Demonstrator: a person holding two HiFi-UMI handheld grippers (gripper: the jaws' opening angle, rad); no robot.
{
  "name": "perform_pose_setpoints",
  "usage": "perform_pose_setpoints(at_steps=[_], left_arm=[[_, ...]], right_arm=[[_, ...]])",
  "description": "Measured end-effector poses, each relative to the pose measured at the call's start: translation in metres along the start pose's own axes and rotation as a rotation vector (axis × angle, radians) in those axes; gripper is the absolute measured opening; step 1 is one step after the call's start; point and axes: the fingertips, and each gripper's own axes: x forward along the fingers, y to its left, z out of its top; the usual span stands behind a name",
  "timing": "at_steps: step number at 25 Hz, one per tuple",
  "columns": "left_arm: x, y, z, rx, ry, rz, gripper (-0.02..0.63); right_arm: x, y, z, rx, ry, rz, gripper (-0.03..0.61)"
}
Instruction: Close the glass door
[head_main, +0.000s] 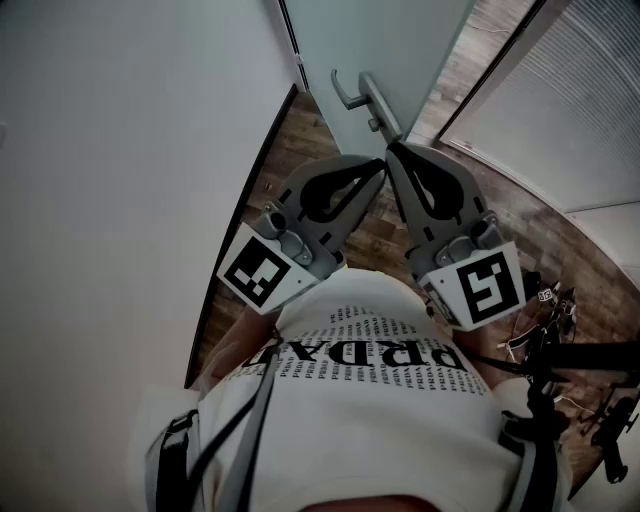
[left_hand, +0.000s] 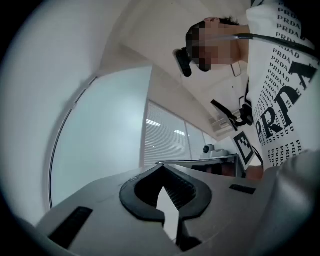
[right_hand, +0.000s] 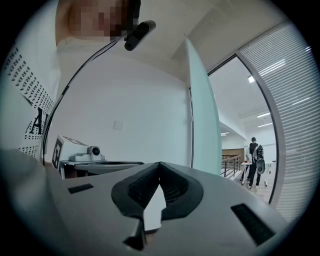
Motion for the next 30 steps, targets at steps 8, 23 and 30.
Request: perform_pose_setpoints(at_steps=[8, 23, 30], left_arm=[[0.0, 0.001, 0.0, -0.005, -0.002, 0.0, -0.002], [0.001, 0.002, -0.005, -0.02, 0.022, -0.038, -0.002], [-0.008, 0.015, -0.003, -0.033, 0.057, -0.041, -0.002]], right_arm=[[0.001, 0.0, -0.001, -0.006, 0.009, -0.002, -0.003], [-0.003, -0.02, -0.003, 0.001, 0.01, -0.067, -0.002], [0.0, -0.066, 0.006, -0.089, 0.049, -0.253, 0.0]])
